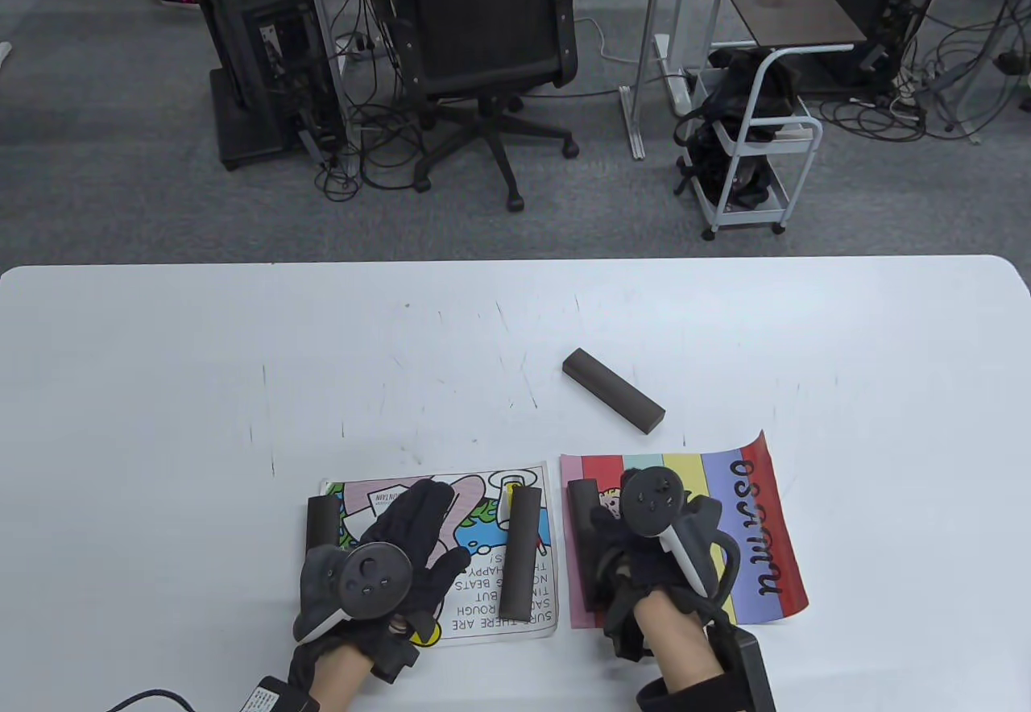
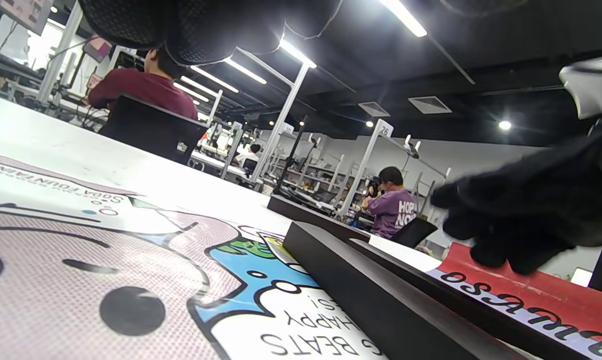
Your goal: Unroll posters and secure with paperweights
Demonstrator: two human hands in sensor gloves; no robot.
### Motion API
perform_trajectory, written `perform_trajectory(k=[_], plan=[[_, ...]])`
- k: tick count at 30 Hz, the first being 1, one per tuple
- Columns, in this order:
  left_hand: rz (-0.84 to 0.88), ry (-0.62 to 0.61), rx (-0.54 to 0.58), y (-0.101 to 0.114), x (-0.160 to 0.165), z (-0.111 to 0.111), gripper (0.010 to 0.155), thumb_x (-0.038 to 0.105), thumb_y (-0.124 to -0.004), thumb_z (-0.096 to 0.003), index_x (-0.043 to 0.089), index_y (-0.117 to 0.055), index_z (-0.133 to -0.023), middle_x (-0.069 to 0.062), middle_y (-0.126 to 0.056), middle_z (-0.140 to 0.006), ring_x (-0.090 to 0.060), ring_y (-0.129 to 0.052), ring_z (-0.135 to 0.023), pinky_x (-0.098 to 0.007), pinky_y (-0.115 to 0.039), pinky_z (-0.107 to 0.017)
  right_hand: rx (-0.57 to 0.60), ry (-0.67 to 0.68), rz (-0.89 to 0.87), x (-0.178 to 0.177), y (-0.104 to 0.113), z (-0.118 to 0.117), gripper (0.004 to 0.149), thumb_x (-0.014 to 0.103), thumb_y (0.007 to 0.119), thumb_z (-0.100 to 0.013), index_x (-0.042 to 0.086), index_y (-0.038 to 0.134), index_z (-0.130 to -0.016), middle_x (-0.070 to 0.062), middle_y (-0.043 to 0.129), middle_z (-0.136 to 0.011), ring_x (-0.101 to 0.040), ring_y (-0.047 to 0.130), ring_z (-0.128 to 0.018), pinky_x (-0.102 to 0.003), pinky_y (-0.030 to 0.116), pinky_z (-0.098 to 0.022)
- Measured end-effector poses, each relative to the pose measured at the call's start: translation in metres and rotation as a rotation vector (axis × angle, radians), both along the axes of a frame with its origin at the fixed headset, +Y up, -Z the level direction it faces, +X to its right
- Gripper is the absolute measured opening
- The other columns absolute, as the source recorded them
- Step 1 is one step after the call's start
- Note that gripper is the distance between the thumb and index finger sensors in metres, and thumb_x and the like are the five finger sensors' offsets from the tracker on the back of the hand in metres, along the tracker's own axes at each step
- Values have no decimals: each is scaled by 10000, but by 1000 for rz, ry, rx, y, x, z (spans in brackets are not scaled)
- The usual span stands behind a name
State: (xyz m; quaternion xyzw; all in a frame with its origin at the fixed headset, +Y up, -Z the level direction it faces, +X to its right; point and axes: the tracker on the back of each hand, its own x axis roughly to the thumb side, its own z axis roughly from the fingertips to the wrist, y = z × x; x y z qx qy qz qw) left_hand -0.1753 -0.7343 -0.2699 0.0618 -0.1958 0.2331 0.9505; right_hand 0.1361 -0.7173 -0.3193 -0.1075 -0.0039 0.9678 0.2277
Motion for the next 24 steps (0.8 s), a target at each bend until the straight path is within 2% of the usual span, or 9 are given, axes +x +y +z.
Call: perform_trajectory(k=[6,11,14,19,22,24], plan=[[1,-2,-9,-1,0,0,779,606,-619,-440,177,-473,-1074,-167,-510,-1110,-446,-628,-1018,-606,-616,-682,57,-41,-19,7,29,-31,731,541,753,-448,201,464,-1027,-166,487,-1087,-477,524,-964,-595,525,-692],[-18,7,7,0,-1,-1,778,604,-621,-441,177,-474,-1075,-166,-513,-1110,-445,-629,-1019,-607,-615,-682,35,-76,49,7,32,-71,718,535,760,-447,224,470,-1026,-152,506,-1090,-471,530,-974,-602,531,-692],[-22,10,8,0,-1,-1,775,603,-622,-441,179,-478,-1073,-166,-514,-1109,-444,-631,-1018,-607,-614,-683,-12,-96,94,4,25,-99,726,535,763,-444,218,467,-1025,-152,502,-1091,-470,515,-980,-605,523,-695],[-19,17,-5,-2,-2,-4,768,594,-627,-443,177,-482,-1071,-167,-514,-1108,-441,-631,-1019,-607,-614,-683,-121,-95,149,-4,3,-141,720,532,776,-436,241,476,-1023,-131,513,-1096,-468,498,-991,-607,519,-697],[-20,22,-10,-2,-3,-4,769,594,-628,-444,174,-482,-1072,-168,-515,-1108,-444,-630,-1018,-609,-613,-683,-183,-92,189,-9,-11,-158,745,537,781,-430,225,459,-1024,-126,500,-1100,-469,491,-994,-610,535,-689],[-25,27,-8,-2,-3,-3,766,590,-629,-445,174,-483,-1071,-168,-516,-1107,-443,-631,-1018,-609,-613,-683,-272,-85,226,-13,-23,-170,773,544,783,-424,216,430,-1029,-126,478,-1106,-469,471,-1000,-611,527,-692]])
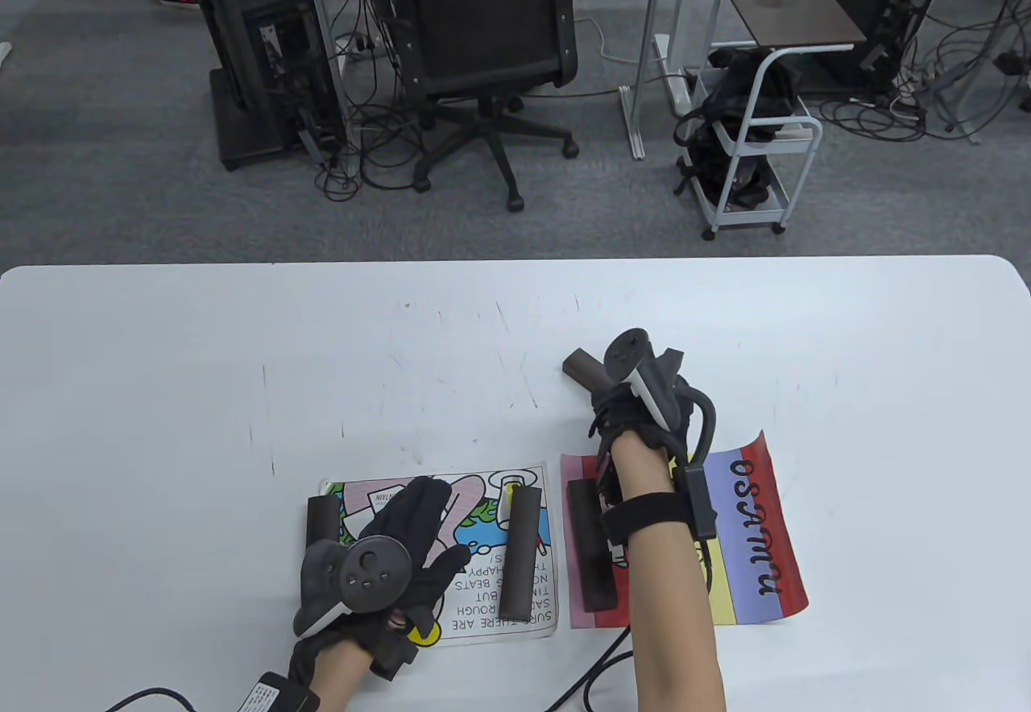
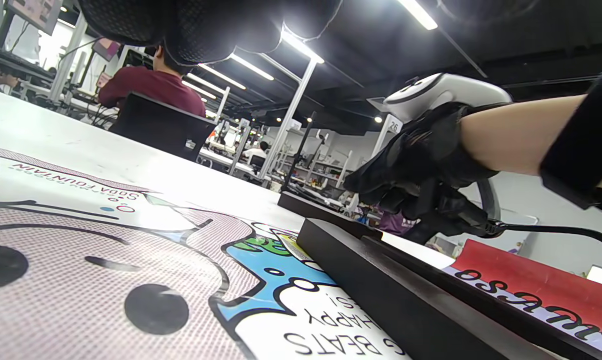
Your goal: Unroll posters and secure with paperweights
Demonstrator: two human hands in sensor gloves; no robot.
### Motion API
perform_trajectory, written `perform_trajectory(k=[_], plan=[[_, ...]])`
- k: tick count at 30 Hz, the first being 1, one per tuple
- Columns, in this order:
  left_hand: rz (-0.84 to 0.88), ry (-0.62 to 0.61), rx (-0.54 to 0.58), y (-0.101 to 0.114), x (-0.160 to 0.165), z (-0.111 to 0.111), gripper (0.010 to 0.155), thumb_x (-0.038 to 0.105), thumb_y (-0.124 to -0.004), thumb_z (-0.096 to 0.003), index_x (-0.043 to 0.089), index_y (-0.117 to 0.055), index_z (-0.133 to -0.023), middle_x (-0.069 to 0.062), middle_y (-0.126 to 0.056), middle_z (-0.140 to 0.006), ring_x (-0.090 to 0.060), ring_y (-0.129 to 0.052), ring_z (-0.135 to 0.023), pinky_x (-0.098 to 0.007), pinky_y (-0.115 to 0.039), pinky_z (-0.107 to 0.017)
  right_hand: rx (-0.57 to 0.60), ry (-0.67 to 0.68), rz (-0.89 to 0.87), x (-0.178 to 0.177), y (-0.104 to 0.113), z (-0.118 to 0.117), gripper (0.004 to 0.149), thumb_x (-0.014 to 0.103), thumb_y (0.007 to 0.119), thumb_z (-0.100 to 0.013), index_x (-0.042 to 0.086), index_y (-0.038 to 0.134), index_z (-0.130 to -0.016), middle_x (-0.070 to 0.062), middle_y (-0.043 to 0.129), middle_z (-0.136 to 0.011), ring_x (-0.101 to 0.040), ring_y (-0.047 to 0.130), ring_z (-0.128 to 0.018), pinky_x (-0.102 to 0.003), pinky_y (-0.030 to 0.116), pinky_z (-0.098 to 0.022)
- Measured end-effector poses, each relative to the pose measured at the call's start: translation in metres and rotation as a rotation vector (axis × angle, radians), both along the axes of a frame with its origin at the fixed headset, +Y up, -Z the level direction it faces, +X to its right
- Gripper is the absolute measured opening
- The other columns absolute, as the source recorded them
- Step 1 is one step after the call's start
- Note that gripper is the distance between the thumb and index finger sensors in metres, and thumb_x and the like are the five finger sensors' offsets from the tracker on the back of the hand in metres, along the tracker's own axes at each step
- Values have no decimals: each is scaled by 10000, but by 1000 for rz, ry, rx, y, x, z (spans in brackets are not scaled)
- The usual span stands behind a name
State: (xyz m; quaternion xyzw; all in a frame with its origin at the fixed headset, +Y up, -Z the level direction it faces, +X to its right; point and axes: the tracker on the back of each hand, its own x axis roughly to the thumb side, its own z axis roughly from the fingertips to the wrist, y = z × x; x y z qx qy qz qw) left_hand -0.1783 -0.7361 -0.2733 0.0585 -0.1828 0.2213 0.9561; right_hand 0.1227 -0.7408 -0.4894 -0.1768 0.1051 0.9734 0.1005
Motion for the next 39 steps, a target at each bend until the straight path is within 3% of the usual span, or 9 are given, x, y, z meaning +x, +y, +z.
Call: perform_trajectory(k=[6,14,23,24,27,32,36,39], plan=[[-5,3,9,0,-1,1,761,585,-630,-445,174,-488,-1069,-168,-516,-1107,-442,-630,-1018,-610,-612,-682,-158,25,50,-10,-24,-18,831,549,804,-407,206,373,-1029,-110,421,-1117,-457,449,-1002,-599,514,-697],[-8,9,8,0,-2,1,759,583,-631,-446,174,-488,-1069,-169,-515,-1107,-440,-629,-1019,-610,-611,-683,-93,-23,181,-6,-27,-28,697,414,816,-420,217,477,-997,-81,617,-1001,-384,655,-877,-539,592,-654],[-15,24,7,0,-5,0,761,584,-631,-446,173,-487,-1069,-170,-514,-1107,-441,-627,-1019,-610,-611,-683,8,-4,143,5,-16,-21,693,409,896,-318,180,645,-923,-99,792,-864,-355,817,-717,-495,706,-562],[-15,26,8,0,-6,0,762,585,-632,-445,174,-486,-1070,-167,-513,-1108,-441,-627,-1019,-610,-611,-683,19,-5,131,6,-13,-20,682,374,878,-311,173,646,-921,-102,797,-860,-354,829,-708,-493,715,-555],[-17,30,7,0,-7,-1,763,584,-633,-445,172,-486,-1070,-171,-511,-1108,-444,-625,-1019,-611,-610,-683,79,9,104,8,3,-13,692,429,886,-327,155,649,-917,-112,807,-846,-354,843,-692,-490,733,-534],[-29,31,8,0,-7,-1,764,585,-632,-445,173,-482,-1071,-169,-511,-1108,-442,-626,-1020,-611,-610,-683,208,50,54,12,47,12,709,507,872,-344,120,660,-899,-132,833,-794,-341,894,-601,-462,781,-450],[-33,27,4,0,-7,-1,761,584,-631,-445,174,-486,-1070,-171,-512,-1107,-440,-627,-1020,-610,-611,-683,280,68,26,21,80,48,719,569,861,-358,108,683,-880,-129,866,-749,-316,927,-536,-430,808,-399],[-36,24,5,-1,-6,-1,760,584,-632,-445,174,-487,-1069,-171,-515,-1106,-441,-627,-1019,-611,-611,-683,295,50,23,29,90,72,722,587,857,-365,106,687,-876,-132,868,-738,-311,926,-526,-427,807,-393]])
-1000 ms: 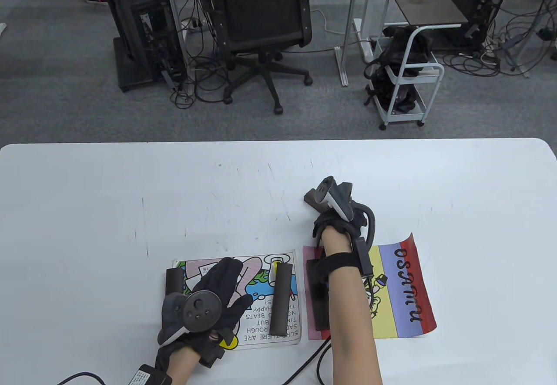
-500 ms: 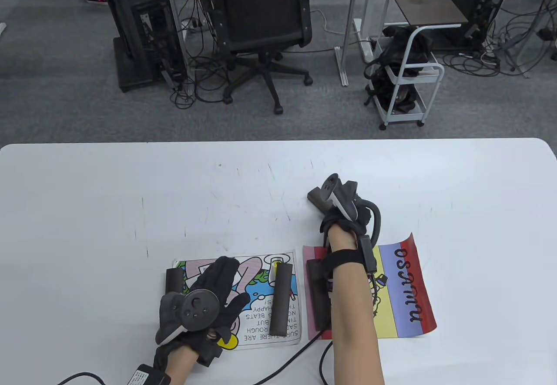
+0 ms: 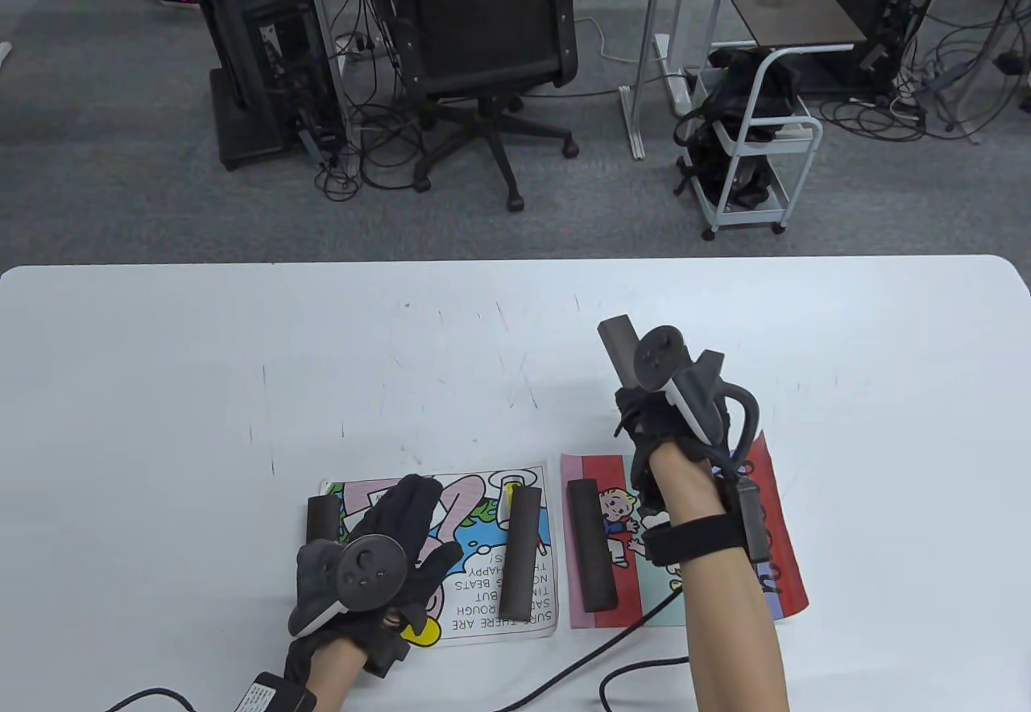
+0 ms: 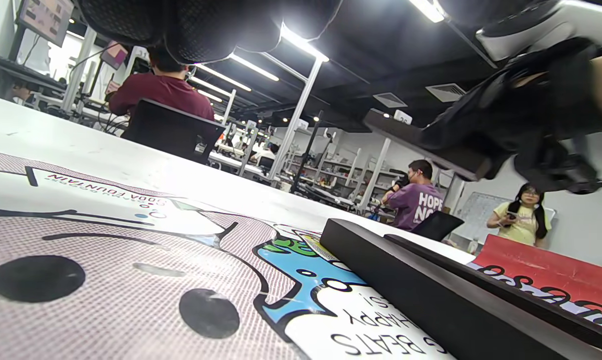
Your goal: Unroll posters and secure with paperweights
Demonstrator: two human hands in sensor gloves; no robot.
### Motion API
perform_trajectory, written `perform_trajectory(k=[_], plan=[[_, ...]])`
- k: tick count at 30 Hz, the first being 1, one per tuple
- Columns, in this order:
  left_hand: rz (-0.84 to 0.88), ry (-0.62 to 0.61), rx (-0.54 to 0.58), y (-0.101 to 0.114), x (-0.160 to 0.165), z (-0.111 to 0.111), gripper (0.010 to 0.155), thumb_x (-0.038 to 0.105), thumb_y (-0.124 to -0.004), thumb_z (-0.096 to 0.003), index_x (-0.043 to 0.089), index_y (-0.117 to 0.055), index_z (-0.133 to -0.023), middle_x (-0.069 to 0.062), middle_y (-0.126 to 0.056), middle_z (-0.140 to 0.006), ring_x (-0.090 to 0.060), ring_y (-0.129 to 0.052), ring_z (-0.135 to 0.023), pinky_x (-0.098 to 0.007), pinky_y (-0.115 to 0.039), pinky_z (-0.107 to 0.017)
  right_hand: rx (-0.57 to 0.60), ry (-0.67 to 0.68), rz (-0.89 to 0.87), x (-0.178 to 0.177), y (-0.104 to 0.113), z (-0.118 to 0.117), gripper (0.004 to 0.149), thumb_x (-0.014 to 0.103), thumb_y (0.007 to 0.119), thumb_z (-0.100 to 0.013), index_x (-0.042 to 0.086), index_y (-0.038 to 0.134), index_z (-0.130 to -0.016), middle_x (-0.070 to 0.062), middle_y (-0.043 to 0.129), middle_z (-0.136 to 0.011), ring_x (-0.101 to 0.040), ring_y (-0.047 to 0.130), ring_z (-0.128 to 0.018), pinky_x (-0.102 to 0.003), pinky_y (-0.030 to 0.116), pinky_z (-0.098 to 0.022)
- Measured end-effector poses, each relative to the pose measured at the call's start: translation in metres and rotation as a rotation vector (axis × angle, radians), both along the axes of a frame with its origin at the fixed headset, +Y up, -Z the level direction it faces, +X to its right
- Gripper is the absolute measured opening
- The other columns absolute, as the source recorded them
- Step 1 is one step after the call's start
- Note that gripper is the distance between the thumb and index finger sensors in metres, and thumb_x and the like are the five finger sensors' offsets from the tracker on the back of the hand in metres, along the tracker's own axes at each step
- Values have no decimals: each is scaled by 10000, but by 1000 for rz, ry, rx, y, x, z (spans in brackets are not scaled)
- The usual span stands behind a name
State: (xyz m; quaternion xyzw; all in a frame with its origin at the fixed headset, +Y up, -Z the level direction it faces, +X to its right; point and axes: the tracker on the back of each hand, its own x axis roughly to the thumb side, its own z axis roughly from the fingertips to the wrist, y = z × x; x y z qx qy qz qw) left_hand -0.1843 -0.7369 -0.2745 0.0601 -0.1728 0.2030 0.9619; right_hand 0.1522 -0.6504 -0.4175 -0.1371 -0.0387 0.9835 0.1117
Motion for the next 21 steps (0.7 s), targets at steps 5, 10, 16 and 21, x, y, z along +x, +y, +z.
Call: perform_trajectory(k=[5,10,16,21], plan=[[-9,-6,-4,-1,2,0,760,584,-632,-444,174,-490,-1068,-170,-515,-1106,-439,-628,-1020,-610,-611,-683,-33,-93,22,24,-2,34,719,574,860,-367,107,677,-882,-142,853,-751,-325,905,-549,-447,788,-418],[-13,-9,-9,-2,2,-1,759,585,-631,-445,175,-491,-1068,-168,-514,-1107,-439,-628,-1020,-609,-612,-683,-97,-231,32,59,-21,58,719,561,865,-366,107,668,-888,-148,835,-770,-337,883,-574,-463,769,-441],[-22,-17,-32,-5,4,-3,758,585,-631,-445,175,-492,-1068,-171,-514,-1107,-439,-631,-1019,-609,-612,-683,-212,-420,25,100,-58,76,716,534,869,-367,101,655,-896,-163,812,-791,-355,859,-598,-484,744,-465],[-27,-16,-40,-7,5,-4,760,586,-630,-444,176,-490,-1068,-168,-513,-1108,-437,-630,-1020,-609,-612,-684,-287,-559,26,127,-85,88,710,496,863,-368,103,623,-909,-165,773,-822,-370,826,-637,-502,716,-495]])
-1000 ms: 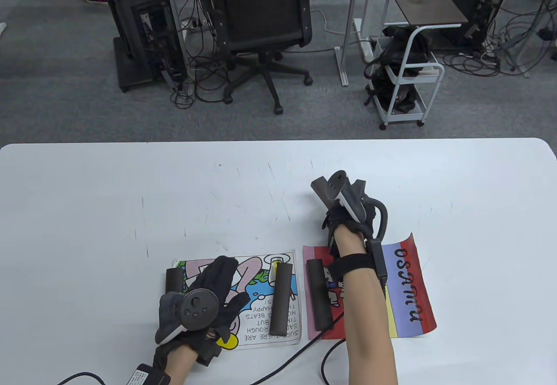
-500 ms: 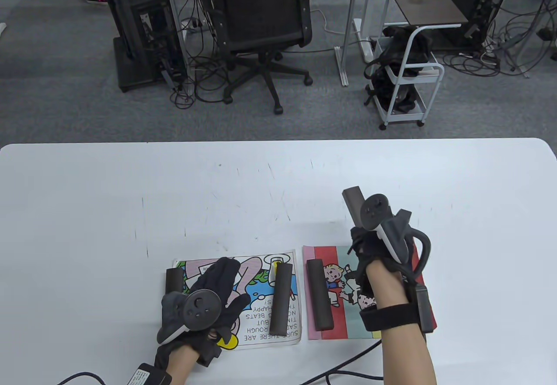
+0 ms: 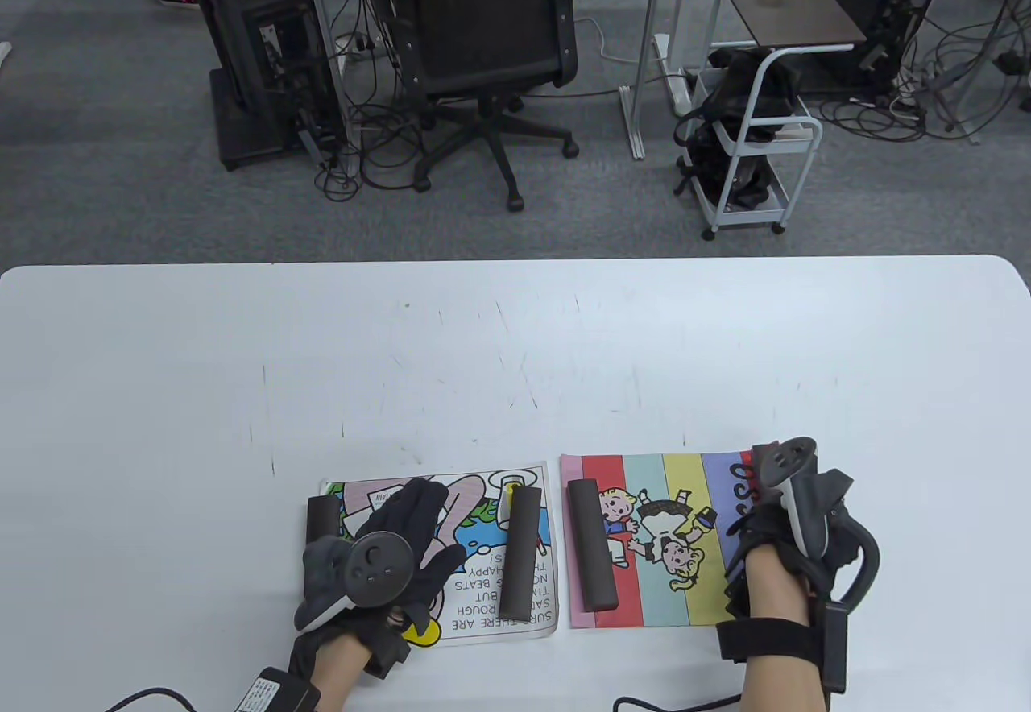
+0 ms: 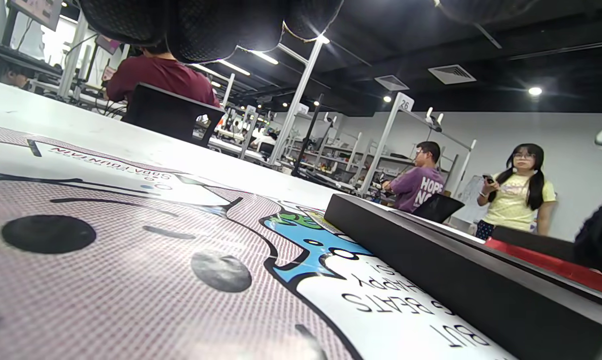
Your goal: Unroll posters and secure with paperweights
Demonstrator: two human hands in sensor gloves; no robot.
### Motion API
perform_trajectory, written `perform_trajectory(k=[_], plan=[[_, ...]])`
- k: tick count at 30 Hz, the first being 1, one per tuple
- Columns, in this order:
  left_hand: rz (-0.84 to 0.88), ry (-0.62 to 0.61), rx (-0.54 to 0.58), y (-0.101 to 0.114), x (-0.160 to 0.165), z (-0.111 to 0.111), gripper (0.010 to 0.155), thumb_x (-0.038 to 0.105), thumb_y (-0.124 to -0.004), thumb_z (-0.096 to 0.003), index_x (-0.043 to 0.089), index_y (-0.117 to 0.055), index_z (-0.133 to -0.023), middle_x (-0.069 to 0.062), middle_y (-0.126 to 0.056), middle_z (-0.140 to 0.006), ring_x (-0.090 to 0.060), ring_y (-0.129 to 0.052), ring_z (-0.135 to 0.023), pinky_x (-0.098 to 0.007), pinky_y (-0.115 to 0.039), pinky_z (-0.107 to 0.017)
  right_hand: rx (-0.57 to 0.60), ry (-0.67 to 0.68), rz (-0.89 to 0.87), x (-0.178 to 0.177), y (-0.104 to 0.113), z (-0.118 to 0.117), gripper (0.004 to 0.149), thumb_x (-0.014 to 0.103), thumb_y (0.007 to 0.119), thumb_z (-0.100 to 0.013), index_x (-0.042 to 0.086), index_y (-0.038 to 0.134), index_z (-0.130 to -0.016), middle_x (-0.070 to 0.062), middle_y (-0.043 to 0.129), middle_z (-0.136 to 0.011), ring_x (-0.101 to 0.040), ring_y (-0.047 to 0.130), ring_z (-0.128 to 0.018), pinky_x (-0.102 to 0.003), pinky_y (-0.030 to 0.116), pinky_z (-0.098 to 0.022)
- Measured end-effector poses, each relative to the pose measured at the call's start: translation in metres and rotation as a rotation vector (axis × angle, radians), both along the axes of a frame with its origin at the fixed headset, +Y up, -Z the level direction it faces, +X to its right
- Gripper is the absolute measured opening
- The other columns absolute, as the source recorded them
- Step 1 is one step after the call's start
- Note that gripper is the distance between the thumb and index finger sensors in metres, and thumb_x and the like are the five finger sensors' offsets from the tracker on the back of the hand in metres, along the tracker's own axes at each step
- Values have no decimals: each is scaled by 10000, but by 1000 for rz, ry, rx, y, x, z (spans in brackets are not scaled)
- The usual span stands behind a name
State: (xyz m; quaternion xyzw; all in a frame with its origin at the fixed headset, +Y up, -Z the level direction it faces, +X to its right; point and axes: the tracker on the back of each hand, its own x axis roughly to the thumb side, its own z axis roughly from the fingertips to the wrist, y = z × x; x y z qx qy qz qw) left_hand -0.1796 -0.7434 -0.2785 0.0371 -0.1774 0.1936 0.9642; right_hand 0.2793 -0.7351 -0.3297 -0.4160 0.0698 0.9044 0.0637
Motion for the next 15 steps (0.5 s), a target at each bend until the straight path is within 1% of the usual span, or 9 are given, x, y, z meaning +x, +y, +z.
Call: perform_trajectory(k=[4,5,7,8,9,10,11,12,15], plan=[[-4,1,-9,0,0,0,760,586,-630,-444,175,-489,-1069,-170,-514,-1107,-438,-627,-1021,-610,-611,-684,-26,-40,-15,12,-15,5,705,468,865,-366,109,609,-917,-162,754,-843,-377,808,-669,-511,705,-517],[-6,1,-11,-1,1,0,760,586,-631,-444,176,-491,-1068,-168,-513,-1107,-439,-628,-1020,-609,-611,-684,-34,-46,-24,14,-19,6,686,391,866,-349,113,603,-918,-158,748,-851,-377,811,-676,-511,708,-523],[-7,2,-12,-1,1,-1,760,586,-630,-444,176,-490,-1068,-169,-513,-1108,-439,-628,-1020,-610,-611,-684,-40,-49,-35,15,-24,8,689,395,863,-351,118,590,-920,-150,739,-855,-375,801,-684,-508,707,-525],[-6,2,-14,-1,1,-1,760,587,-630,-444,176,-490,-1068,-169,-513,-1108,-441,-627,-1020,-609,-611,-684,-36,-45,-18,14,-23,8,688,402,859,-361,116,586,-925,-154,736,-860,-376,802,-683,-507,703,-530],[-5,3,-15,-1,0,-1,763,588,-630,-443,175,-487,-1070,-169,-511,-1109,-440,-627,-1020,-610,-611,-684,-66,-44,-17,14,-23,8,707,479,844,-388,122,572,-935,-150,725,-873,-371,797,-699,-507,699,-542],[-4,4,-15,-1,0,-1,762,588,-629,-444,178,-486,-1070,-168,-510,-1109,-439,-626,-1021,-609,-610,-685,-75,-44,-18,13,-22,8,710,488,831,-395,128,559,-944,-144,711,-891,-376,788,-724,-513,690,-560],[3,6,-17,-1,0,-1,765,590,-629,-444,176,-485,-1070,-168,-509,-1110,-442,-626,-1020,-610,-610,-684,-59,-36,-28,12,-20,9,742,511,820,-397,124,536,-962,-151,689,-926,-401,767,-771,-531,676,-585],[11,9,-19,0,-1,-1,768,592,-629,-443,175,-482,-1071,-168,-506,-1111,-444,-626,-1020,-611,-611,-684,-40,-26,-41,11,-17,8,771,489,808,-381,128,492,-986,-155,643,-973,-421,727,-826,-548,653,-612],[60,14,-26,2,-4,-1,775,600,-628,-441,177,-478,-1073,-168,-502,-1113,-444,-621,-1023,-611,-610,-684,61,42,-68,-1,1,3,812,543,767,-387,156,422,-1012,-153,547,-1046,-473,585,-932,-593,558,-681]])
